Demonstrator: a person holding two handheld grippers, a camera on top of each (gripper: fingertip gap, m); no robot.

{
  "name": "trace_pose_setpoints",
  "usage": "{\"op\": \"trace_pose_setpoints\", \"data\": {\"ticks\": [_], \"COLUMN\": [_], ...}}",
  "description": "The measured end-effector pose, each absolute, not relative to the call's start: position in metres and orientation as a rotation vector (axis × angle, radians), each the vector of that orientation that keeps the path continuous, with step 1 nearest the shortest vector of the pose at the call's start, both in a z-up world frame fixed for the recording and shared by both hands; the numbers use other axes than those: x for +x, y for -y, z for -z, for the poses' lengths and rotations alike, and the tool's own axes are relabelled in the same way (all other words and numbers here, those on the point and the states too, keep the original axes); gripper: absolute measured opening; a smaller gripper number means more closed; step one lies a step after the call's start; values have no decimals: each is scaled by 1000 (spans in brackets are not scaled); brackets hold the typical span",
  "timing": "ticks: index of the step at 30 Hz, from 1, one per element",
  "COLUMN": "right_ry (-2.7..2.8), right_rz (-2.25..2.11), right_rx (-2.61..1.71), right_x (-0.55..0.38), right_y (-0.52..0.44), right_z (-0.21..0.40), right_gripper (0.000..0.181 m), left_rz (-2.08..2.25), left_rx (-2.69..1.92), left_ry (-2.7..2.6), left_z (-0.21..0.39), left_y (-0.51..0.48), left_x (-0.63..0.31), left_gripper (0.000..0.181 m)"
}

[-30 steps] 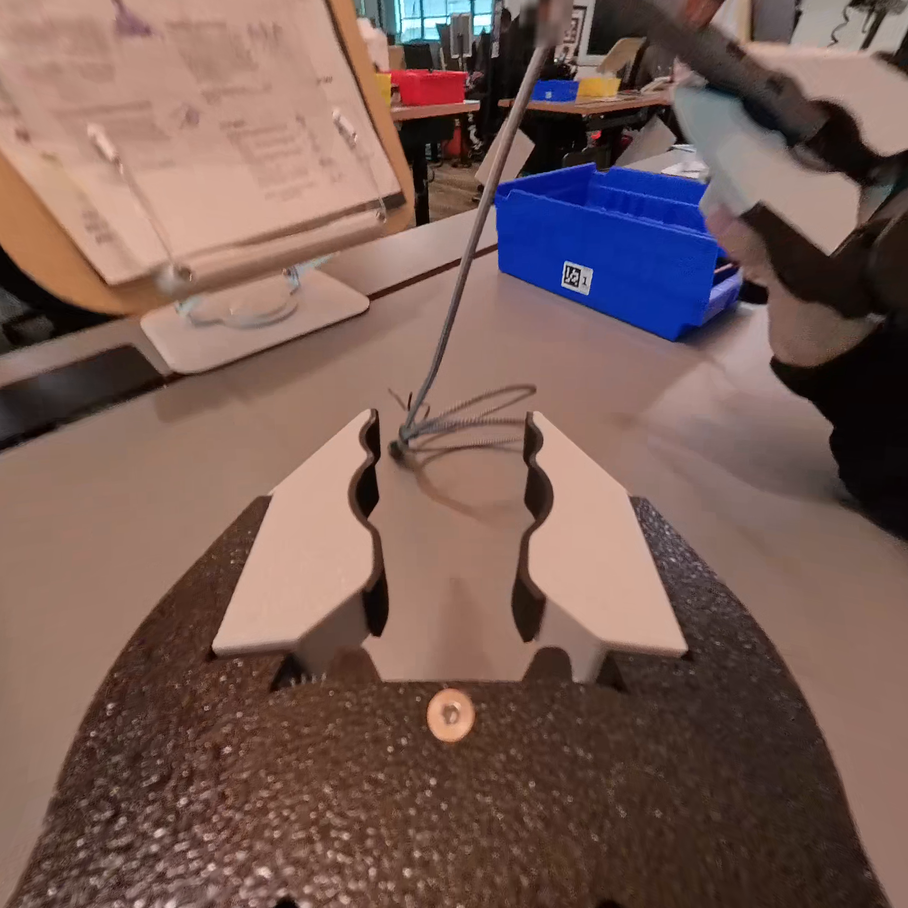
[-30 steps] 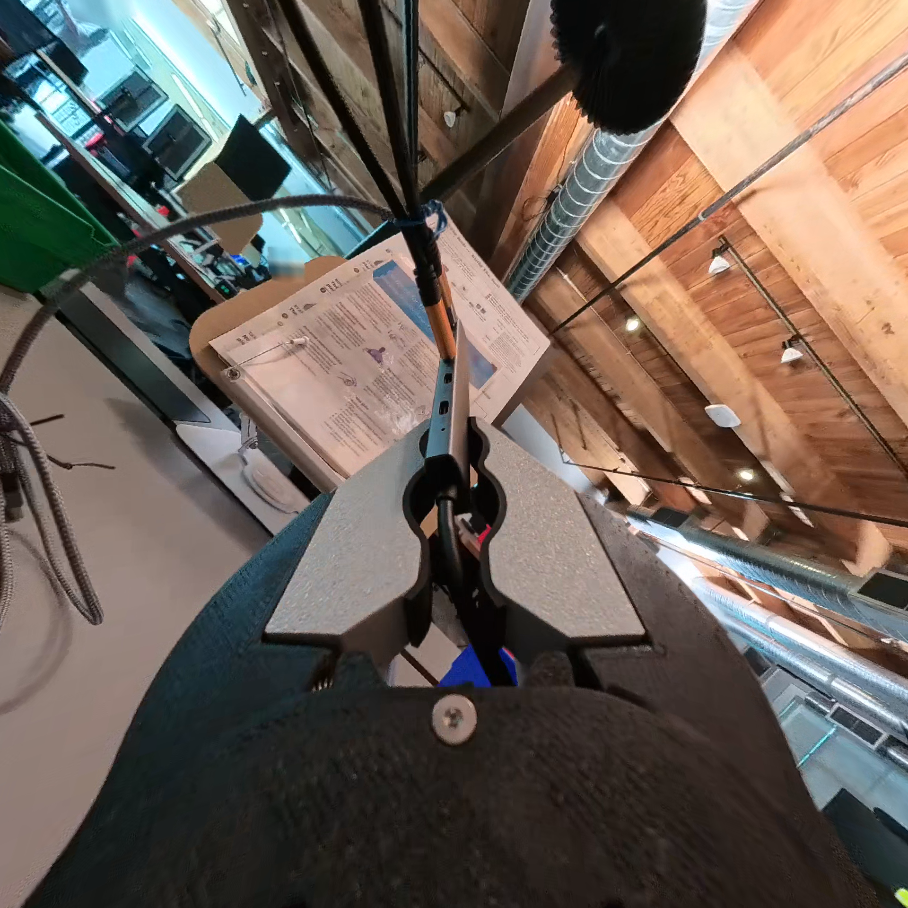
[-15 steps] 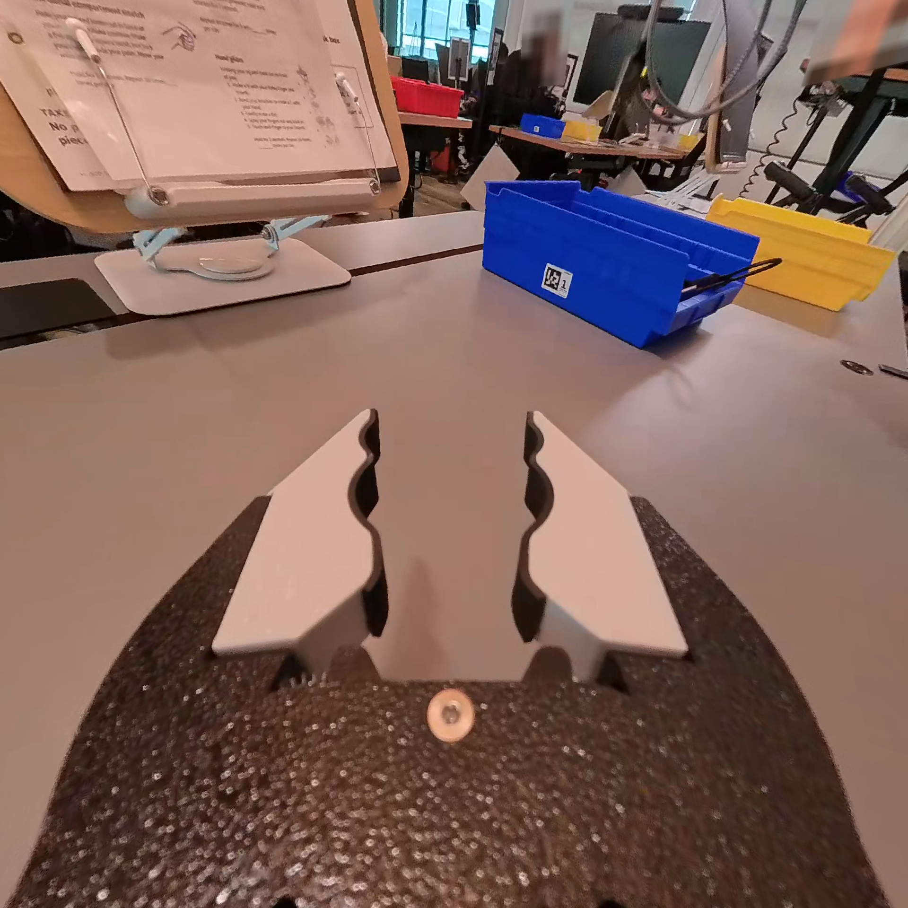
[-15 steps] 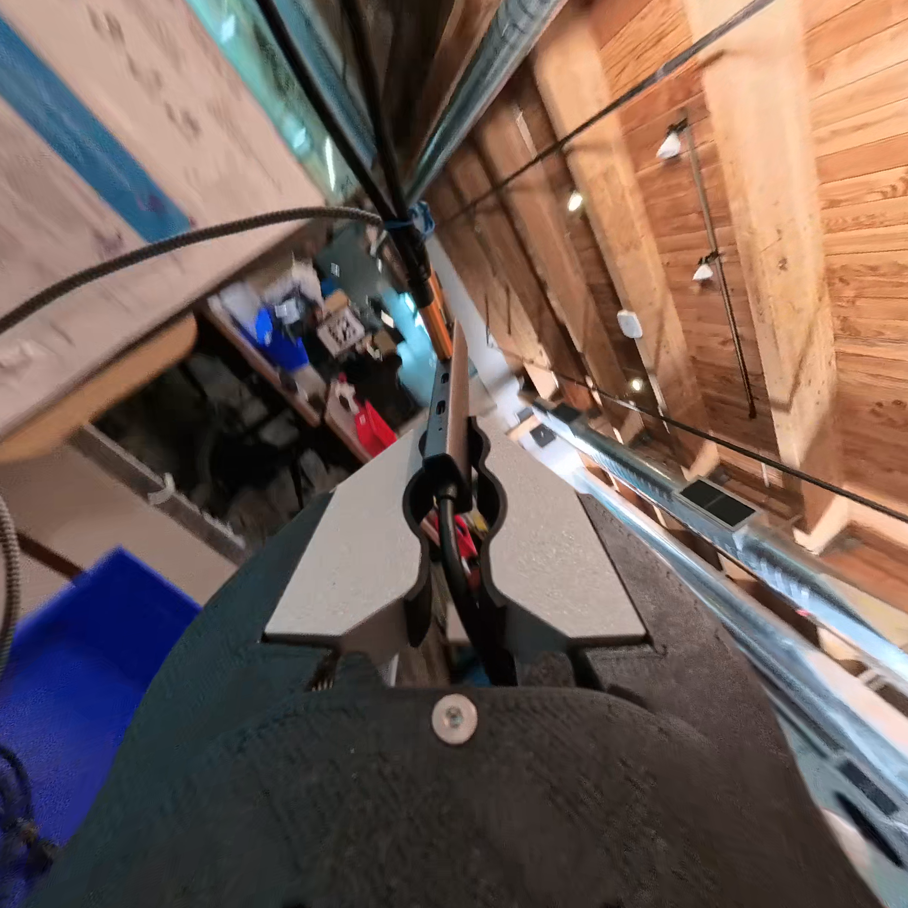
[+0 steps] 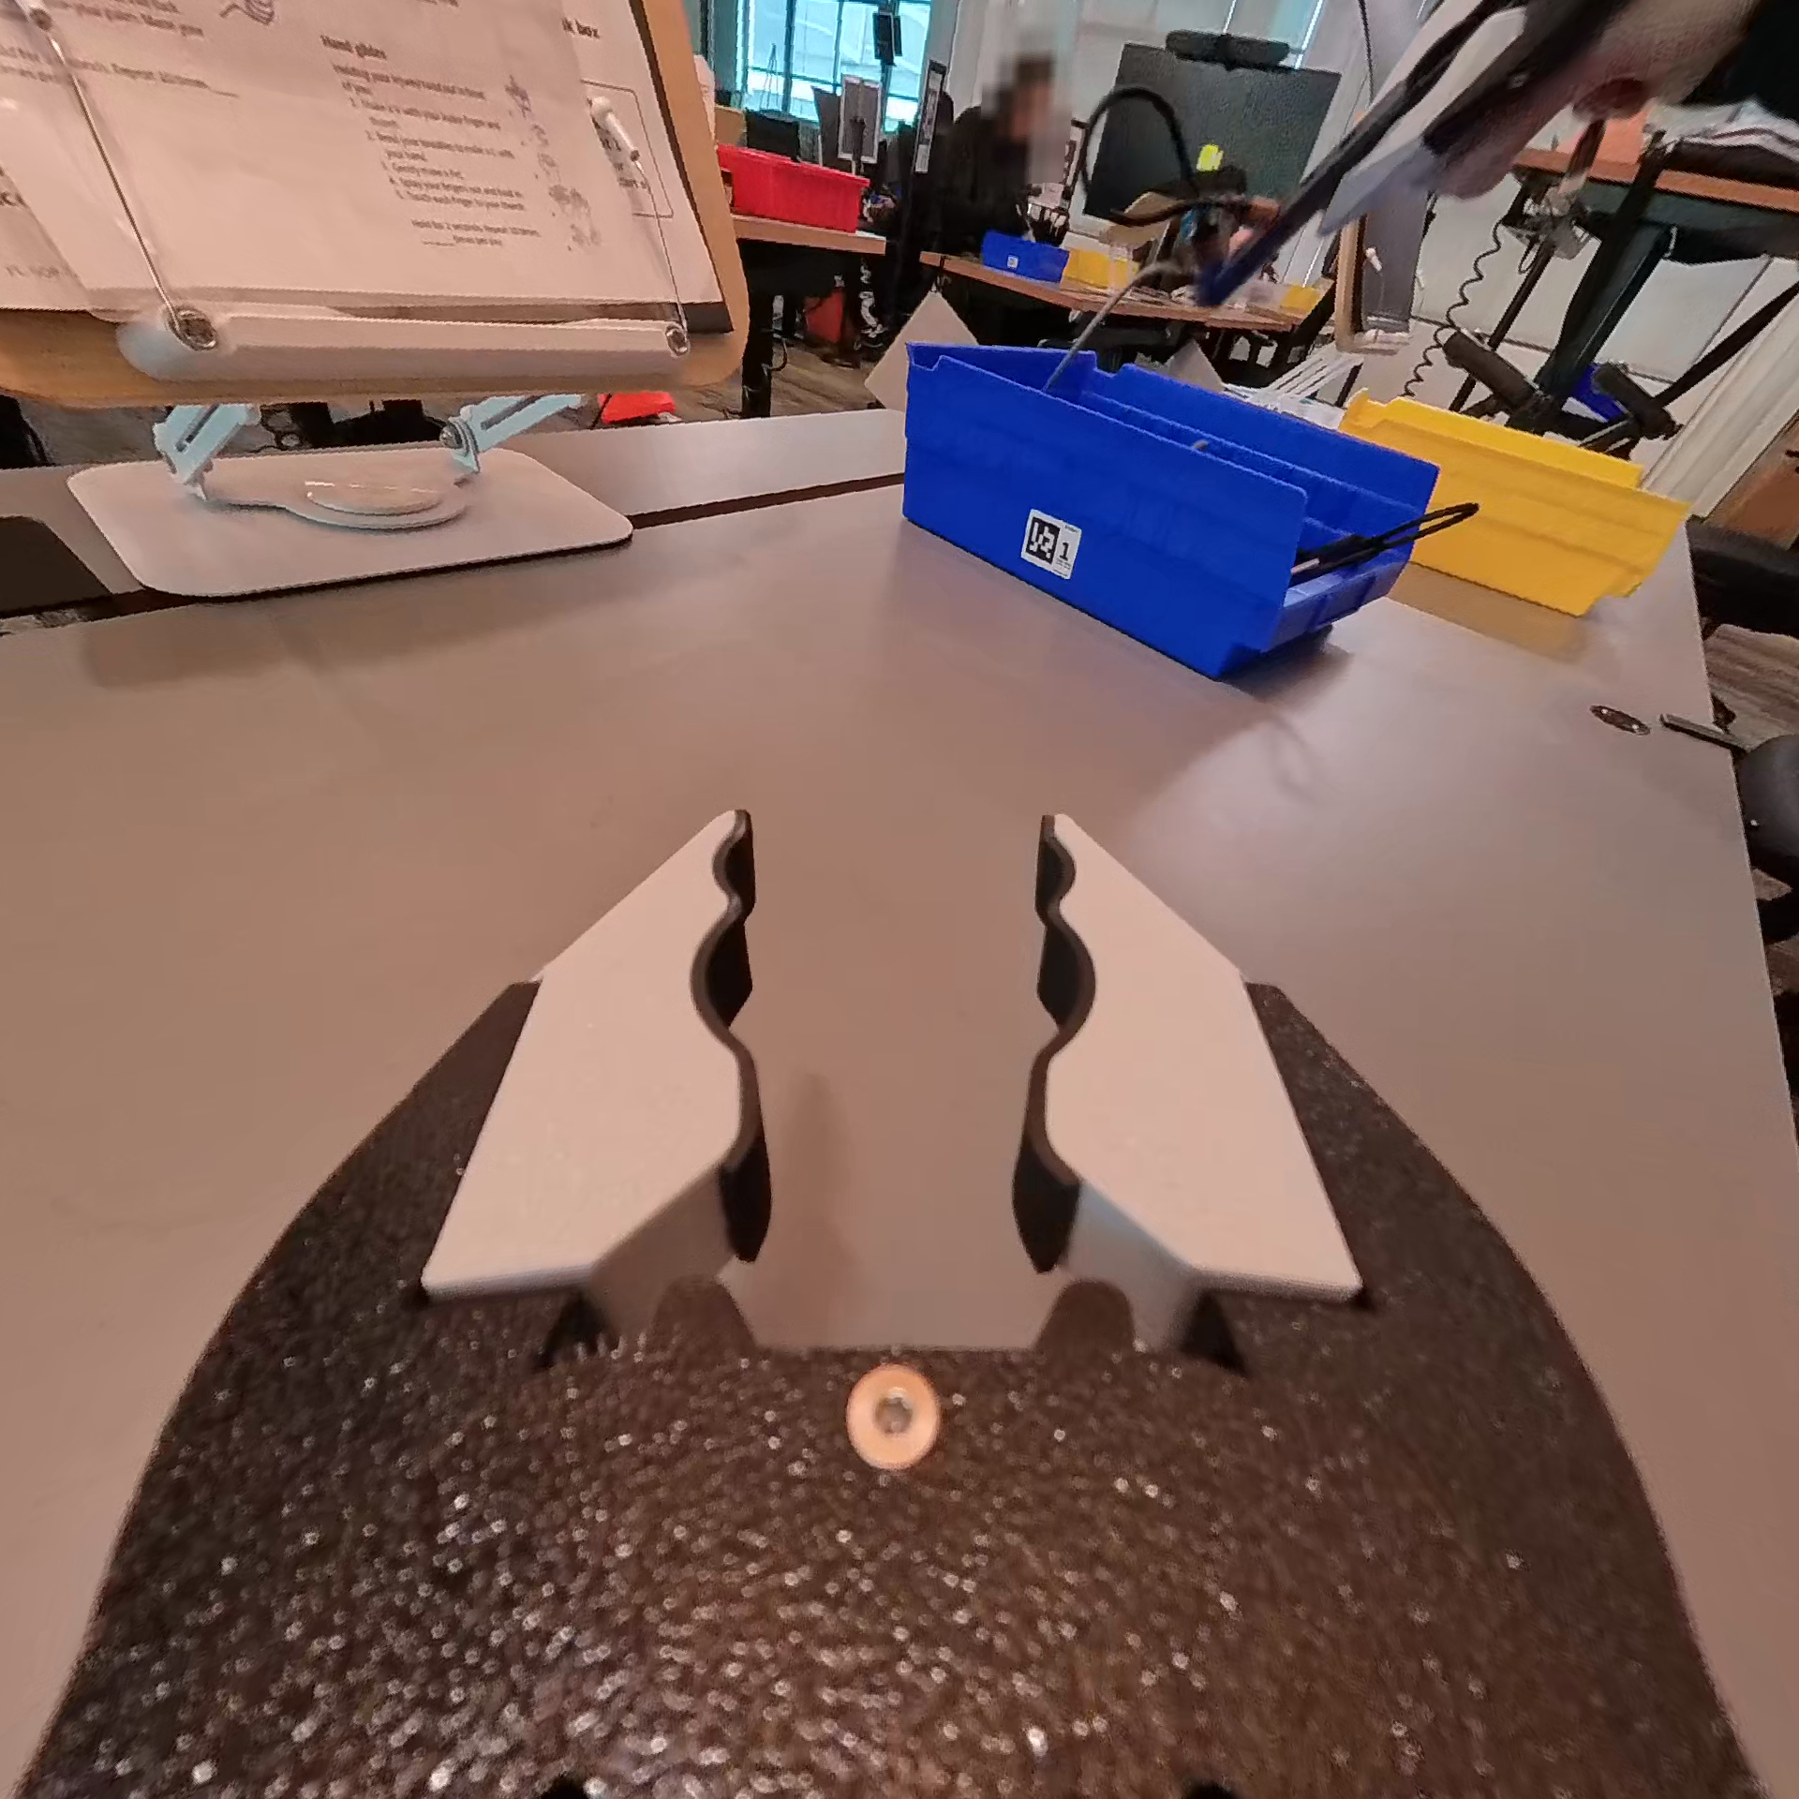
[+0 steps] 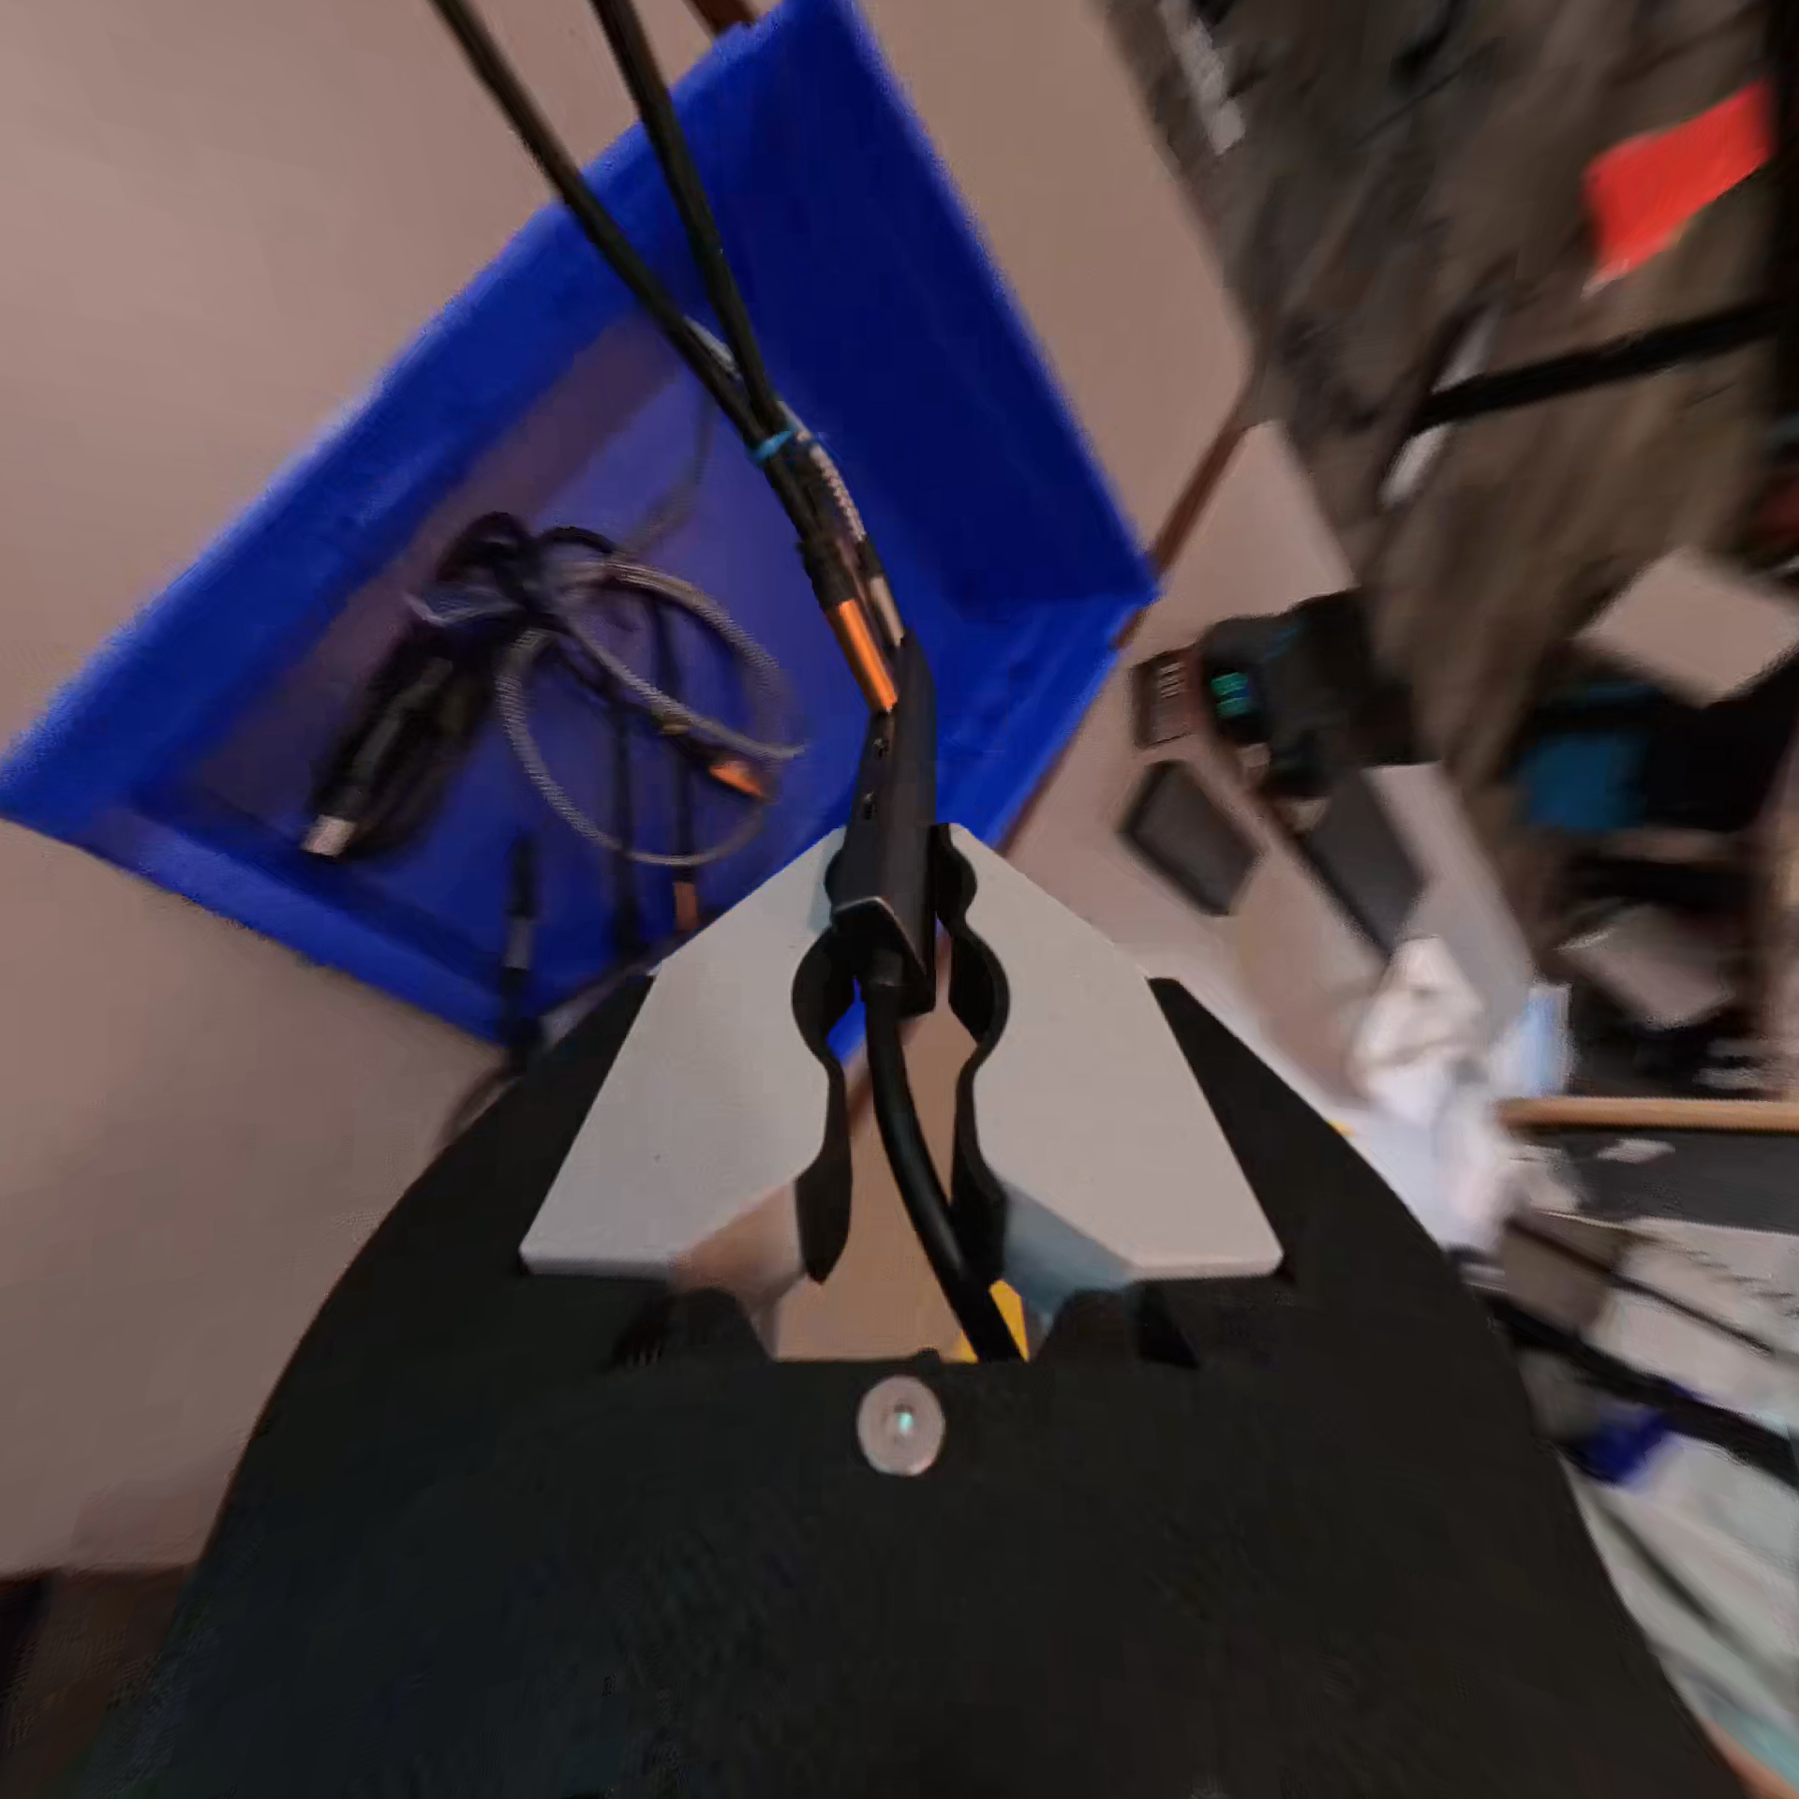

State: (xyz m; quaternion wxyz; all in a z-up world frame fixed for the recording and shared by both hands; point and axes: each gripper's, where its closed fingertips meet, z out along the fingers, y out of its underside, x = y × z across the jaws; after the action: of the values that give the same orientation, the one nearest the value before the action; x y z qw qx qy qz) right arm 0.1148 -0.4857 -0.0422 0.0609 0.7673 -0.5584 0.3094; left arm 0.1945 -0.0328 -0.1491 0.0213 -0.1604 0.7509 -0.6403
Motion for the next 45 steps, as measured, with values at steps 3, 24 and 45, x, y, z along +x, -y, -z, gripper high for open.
{"op": "trace_pose_setpoints", "data": {"ticks": [3, 24, 45], "right_ry": [2149, 2824, 2324], "right_rz": [-846, -658, -1951], "right_rx": [2343, 2306, 1768], "right_x": [136, 106, -31], "right_y": [470, 480, 409], "right_z": [53, 114, 84], "right_gripper": [13, 125, 123], "left_rz": [2003, 2066, 1586], "left_rx": [-483, -417, -576], "left_ry": [-2320, -2263, -2563], "left_z": [148, 140, 125], "left_y": [32, 28, 371], "left_x": [192, 184, 120], "left_gripper": [55, 49, 111]}}
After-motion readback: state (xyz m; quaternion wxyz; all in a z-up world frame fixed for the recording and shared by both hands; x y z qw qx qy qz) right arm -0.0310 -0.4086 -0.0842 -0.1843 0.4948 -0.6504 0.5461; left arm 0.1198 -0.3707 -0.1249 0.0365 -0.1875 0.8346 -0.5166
